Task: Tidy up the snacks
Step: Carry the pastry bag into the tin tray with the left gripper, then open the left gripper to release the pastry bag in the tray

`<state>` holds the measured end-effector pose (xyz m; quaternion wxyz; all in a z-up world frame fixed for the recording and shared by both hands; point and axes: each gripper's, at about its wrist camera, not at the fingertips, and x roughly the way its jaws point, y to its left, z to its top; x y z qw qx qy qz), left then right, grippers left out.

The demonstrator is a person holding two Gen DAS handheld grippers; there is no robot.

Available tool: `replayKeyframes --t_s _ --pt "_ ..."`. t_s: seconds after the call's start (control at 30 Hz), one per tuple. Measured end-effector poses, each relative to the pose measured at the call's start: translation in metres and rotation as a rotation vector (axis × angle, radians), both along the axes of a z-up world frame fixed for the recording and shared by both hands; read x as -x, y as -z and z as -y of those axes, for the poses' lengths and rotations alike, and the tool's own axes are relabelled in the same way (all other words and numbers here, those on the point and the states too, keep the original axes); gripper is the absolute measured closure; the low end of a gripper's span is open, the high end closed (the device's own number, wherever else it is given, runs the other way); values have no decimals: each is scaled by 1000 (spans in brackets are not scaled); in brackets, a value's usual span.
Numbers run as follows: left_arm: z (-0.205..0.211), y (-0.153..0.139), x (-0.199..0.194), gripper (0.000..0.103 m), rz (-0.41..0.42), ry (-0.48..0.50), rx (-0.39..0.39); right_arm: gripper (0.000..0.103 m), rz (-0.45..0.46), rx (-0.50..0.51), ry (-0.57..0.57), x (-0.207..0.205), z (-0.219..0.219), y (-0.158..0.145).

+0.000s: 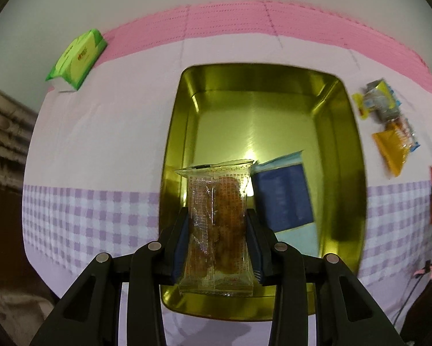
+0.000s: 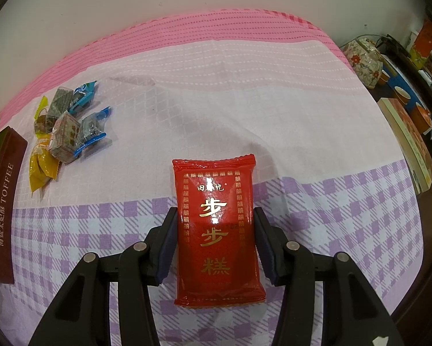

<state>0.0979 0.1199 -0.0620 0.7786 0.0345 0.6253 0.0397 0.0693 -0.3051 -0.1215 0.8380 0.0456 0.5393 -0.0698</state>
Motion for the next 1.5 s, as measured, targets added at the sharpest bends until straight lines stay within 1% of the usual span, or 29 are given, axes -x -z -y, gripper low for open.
replayKeyframes --t_s 0.33,0.7,0.93,1.1,1.17,1.23,1.3,1.43,1.5 --pt "-12 22 7 65 -32 7 -7 55 -5 1 -5 0 0 1" --pt "-9 22 10 64 0 39 -20 54 -43 -6 -8 -6 4 1" --pt "-9 11 15 62 50 59 17 51 -71 -7 -16 -11 5 2" --pt "-15 1 19 53 103 52 58 53 -80 -11 -1 -15 4 2" --pt "-16 -2 20 51 118 49 69 58 -80 -10 7 -16 3 1" --pt "-17 -5 21 49 134 42 70 59 -79 -7 14 -16 2 0" --pt "-20 -8 23 44 152 30 71 60 -77 -2 22 -15 0 0" --pt "-28 -11 26 42 186 -9 62 61 -78 -1 46 -13 -3 -1" --pt "-32 -10 27 40 189 -25 49 61 -77 0 56 -13 -5 -1"
